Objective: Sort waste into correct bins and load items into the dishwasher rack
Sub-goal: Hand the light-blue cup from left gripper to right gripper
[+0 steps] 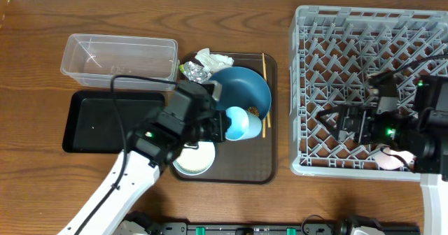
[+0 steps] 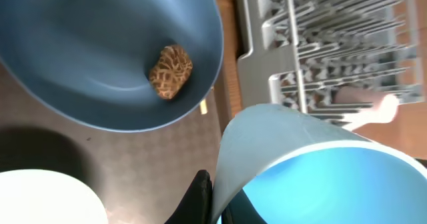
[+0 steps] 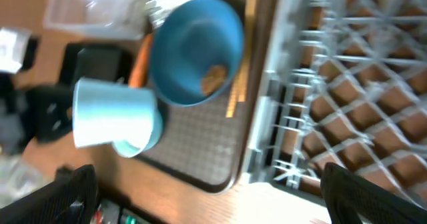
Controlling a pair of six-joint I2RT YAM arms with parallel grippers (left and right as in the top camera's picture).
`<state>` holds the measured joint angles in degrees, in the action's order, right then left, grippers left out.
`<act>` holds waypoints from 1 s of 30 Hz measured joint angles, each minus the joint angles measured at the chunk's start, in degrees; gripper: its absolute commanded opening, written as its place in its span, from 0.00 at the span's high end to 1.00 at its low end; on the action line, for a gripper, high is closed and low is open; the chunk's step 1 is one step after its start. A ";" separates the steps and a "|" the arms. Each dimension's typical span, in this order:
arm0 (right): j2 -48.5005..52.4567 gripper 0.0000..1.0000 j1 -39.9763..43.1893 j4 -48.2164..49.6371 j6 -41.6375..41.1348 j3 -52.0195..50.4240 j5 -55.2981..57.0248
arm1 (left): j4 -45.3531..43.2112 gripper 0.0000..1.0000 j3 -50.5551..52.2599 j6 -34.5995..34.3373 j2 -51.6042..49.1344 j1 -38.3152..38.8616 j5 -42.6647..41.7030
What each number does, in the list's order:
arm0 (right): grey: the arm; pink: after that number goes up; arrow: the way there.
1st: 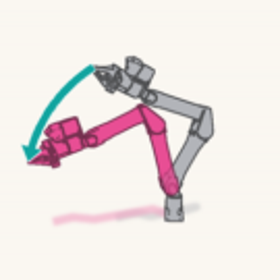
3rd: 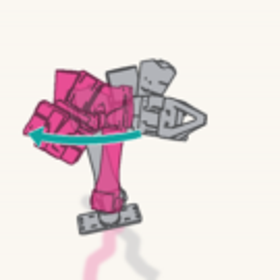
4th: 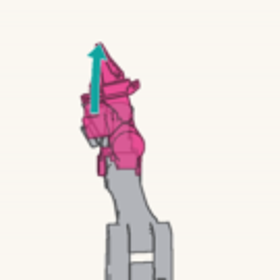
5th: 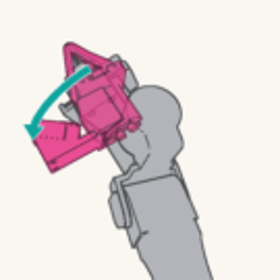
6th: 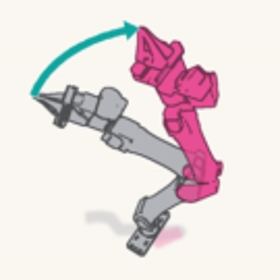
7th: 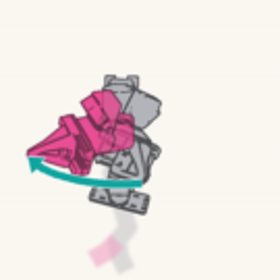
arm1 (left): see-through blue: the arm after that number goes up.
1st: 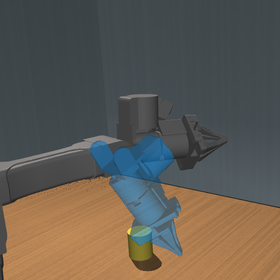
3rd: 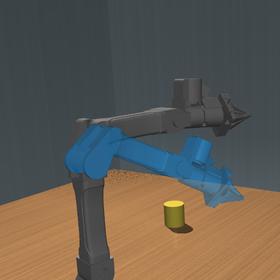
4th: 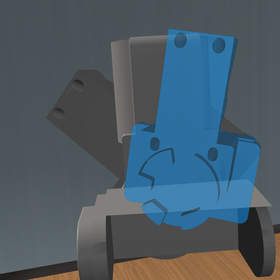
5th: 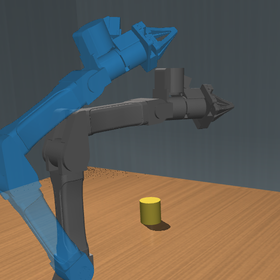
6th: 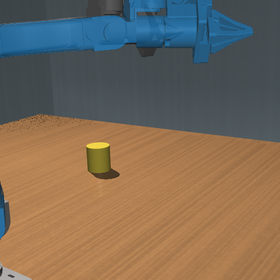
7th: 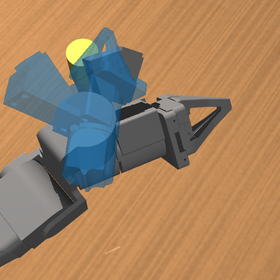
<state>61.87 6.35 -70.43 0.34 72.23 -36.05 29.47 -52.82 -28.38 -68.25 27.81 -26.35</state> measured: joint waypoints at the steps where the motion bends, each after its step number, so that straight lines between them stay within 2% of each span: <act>1: 0.00 0.01 -1.14 0.39 0.26 0.00 -0.63 | -0.28 0.94 0.00 0.13 0.00 -0.87 -1.53; 8: 0.28 0.03 -10.97 8.22 -1.29 0.00 -3.04 | -7.32 0.94 0.00 1.44 0.00 -7.41 -18.45; 12: 1.09 0.09 -18.51 13.88 -2.69 0.02 -5.25 | -11.78 0.94 -0.04 1.62 0.00 -10.29 -28.30; 19: 2.32 0.12 -29.27 20.70 -3.10 0.04 -7.48 | -18.78 0.94 -0.04 1.14 0.00 -13.05 -42.53; 25: 4.13 0.09 -31.23 20.85 -1.46 0.04 -8.55 | -27.80 0.94 -0.04 -0.72 0.00 -13.53 -52.02; 30: 4.00 0.21 -31.56 23.19 0.61 0.04 -12.24 | -32.33 0.94 -0.04 -3.45 0.00 -13.90 -55.98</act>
<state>65.87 -25.21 -47.24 0.95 72.27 -48.29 -2.85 -52.86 -31.83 -68.25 13.91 -82.32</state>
